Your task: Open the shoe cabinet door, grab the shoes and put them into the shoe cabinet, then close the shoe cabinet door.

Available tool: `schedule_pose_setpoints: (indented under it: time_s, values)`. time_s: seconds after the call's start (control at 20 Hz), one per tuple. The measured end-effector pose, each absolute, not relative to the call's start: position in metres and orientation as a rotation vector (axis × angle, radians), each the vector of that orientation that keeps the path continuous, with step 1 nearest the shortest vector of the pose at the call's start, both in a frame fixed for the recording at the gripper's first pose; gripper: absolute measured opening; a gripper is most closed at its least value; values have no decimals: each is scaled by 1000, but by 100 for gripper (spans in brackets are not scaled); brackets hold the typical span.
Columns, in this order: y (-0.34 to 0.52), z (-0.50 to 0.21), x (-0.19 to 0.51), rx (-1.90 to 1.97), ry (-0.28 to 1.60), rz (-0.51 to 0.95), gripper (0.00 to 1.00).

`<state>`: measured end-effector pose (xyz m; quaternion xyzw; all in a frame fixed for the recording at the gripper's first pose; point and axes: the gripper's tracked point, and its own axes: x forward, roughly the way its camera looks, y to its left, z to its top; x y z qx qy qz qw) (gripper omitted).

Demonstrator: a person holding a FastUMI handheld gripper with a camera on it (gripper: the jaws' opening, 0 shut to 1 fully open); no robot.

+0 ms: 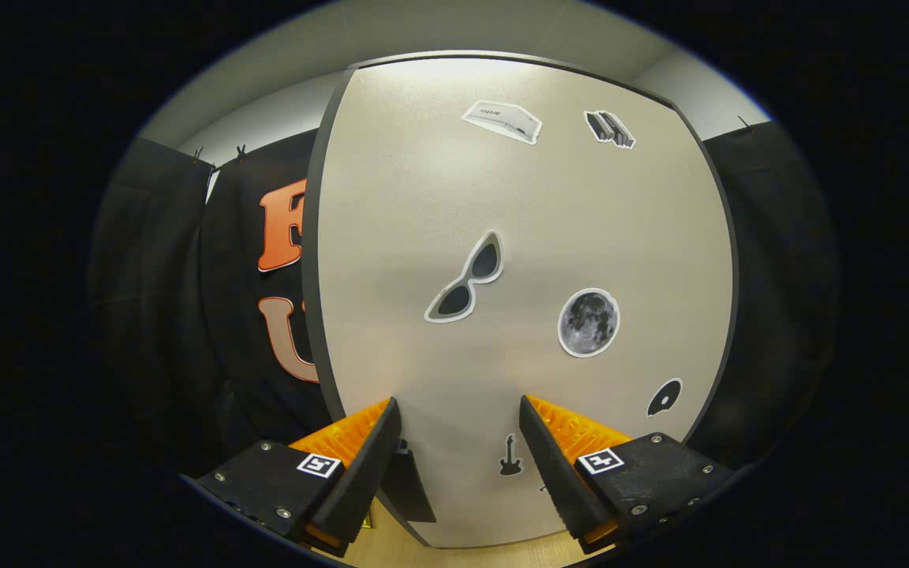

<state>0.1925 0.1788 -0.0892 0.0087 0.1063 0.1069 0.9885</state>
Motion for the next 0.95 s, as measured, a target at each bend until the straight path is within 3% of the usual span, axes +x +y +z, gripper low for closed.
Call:
schedule_pose_setpoints:
  time_s: [0.55, 0.95]
  values:
    - [171, -21, 115, -77, 113, 210, 94]
    - [134, -15, 92, -87, 114, 136, 94]
